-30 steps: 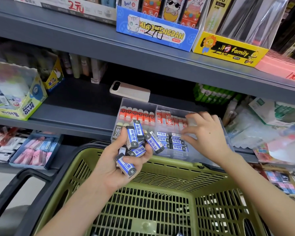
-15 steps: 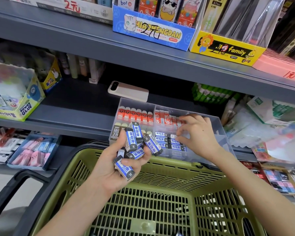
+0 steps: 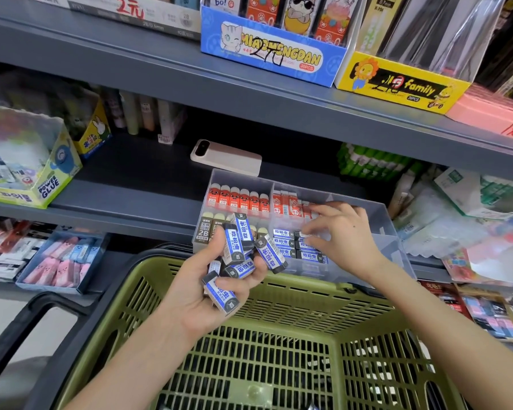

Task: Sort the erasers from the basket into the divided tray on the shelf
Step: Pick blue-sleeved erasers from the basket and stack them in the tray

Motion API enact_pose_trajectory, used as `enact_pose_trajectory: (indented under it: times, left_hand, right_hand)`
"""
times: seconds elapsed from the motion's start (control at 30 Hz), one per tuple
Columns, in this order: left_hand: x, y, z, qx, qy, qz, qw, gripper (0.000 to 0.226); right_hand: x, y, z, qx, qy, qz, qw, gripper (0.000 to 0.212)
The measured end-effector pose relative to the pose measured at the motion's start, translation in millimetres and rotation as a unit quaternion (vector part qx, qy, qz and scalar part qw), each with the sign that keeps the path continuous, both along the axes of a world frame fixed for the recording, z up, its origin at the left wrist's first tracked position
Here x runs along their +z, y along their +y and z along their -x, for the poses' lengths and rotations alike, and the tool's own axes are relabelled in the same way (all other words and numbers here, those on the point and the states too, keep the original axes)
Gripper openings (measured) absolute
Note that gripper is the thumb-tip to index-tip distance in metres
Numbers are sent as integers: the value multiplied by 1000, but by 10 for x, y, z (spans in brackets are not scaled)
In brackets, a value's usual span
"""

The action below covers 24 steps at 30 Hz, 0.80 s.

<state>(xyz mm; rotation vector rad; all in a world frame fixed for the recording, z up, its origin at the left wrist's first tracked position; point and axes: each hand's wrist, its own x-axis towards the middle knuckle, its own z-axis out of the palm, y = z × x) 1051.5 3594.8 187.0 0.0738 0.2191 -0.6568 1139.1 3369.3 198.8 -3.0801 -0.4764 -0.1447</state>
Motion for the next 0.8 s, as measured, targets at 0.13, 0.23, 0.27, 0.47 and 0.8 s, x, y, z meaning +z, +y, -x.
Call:
enact_pose_trajectory:
  times: [0.13, 0.23, 0.27, 0.47, 0.8]
  left_hand:
    - [-4, 8, 8, 7, 0, 1, 1000, 58]
    - [1, 15, 5, 10, 0, 4, 1000, 58]
    - [2, 15, 4, 10, -1, 5, 1000, 58]
    - [14, 32, -9, 12, 3, 22, 1000, 57]
    - [18, 53, -9, 4, -4, 24, 1000, 54]
  right_hand:
    - [-36, 52, -25, 9, -12, -4, 1000, 8]
    - [-13, 54, -39, 49, -36, 26, 998, 9]
    - [4, 51, -45, 64, -37, 40, 996, 10]
    - [178, 50, -20, 131, -174, 26, 976, 7]
    - [254, 48, 45, 147, -146, 21, 978, 9]
